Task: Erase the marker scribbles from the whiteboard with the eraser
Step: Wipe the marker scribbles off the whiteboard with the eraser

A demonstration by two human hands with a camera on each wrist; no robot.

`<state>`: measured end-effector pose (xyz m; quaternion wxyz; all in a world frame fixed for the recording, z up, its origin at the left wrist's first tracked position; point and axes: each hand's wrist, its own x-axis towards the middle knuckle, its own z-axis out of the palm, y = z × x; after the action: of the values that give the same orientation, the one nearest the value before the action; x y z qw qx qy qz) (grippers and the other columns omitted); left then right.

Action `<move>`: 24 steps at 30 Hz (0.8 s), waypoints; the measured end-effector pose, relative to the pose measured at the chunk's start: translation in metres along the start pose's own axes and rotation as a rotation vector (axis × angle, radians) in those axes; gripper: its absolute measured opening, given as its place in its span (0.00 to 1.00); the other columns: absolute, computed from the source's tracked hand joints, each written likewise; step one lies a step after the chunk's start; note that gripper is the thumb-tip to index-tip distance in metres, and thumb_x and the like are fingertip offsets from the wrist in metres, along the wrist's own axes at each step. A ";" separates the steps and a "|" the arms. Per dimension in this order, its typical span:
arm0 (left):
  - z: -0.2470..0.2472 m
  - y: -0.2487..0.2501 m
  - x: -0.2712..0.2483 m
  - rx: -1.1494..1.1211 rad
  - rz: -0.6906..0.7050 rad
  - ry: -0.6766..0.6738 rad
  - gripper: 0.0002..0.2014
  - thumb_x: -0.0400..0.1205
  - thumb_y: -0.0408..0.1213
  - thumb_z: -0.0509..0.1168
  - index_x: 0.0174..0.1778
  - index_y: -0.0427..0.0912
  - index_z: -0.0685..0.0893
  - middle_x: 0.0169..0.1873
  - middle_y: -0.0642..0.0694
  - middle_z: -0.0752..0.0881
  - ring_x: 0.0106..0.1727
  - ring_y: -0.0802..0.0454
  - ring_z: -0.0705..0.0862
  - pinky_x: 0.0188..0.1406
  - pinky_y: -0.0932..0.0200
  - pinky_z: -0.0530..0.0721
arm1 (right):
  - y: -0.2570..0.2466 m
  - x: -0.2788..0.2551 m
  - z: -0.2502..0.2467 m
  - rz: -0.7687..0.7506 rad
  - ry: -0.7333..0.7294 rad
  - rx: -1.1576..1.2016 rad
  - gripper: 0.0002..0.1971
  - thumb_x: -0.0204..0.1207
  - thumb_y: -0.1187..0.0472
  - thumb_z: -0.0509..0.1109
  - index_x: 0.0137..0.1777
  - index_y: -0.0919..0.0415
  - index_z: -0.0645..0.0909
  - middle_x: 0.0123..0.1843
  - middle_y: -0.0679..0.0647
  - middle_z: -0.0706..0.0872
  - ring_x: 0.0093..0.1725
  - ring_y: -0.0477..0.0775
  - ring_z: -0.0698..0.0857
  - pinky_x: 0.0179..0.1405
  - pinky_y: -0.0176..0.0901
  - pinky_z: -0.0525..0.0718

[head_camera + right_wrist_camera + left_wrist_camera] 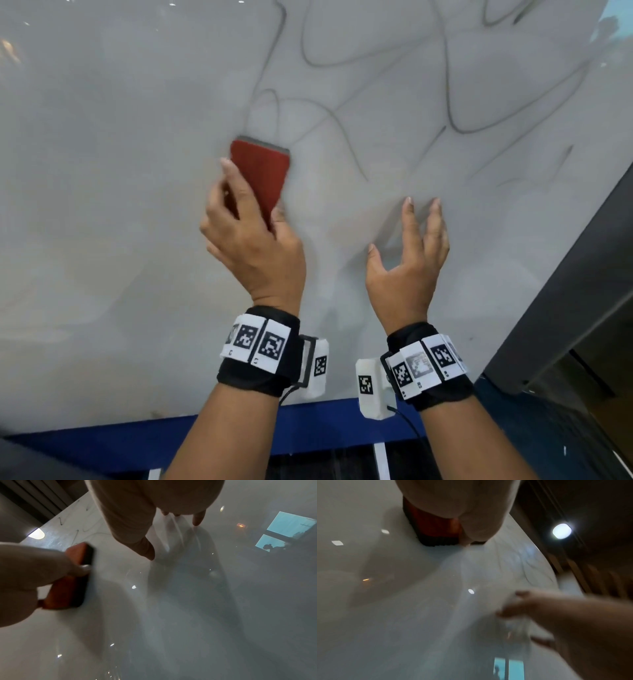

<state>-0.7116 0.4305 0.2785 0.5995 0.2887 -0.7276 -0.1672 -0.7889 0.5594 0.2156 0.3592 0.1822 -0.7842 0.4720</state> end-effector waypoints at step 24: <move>0.042 0.045 -0.055 0.045 0.288 -0.122 0.37 0.74 0.36 0.73 0.81 0.45 0.70 0.66 0.41 0.75 0.64 0.41 0.71 0.62 0.36 0.71 | 0.050 0.027 -0.033 0.214 0.079 0.041 0.38 0.76 0.59 0.75 0.85 0.51 0.63 0.88 0.56 0.56 0.84 0.57 0.56 0.80 0.45 0.56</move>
<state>-0.7555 0.4952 0.2532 0.5653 0.1842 -0.8000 -0.0805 -0.8256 0.6136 0.2147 0.3337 0.0859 -0.7746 0.5304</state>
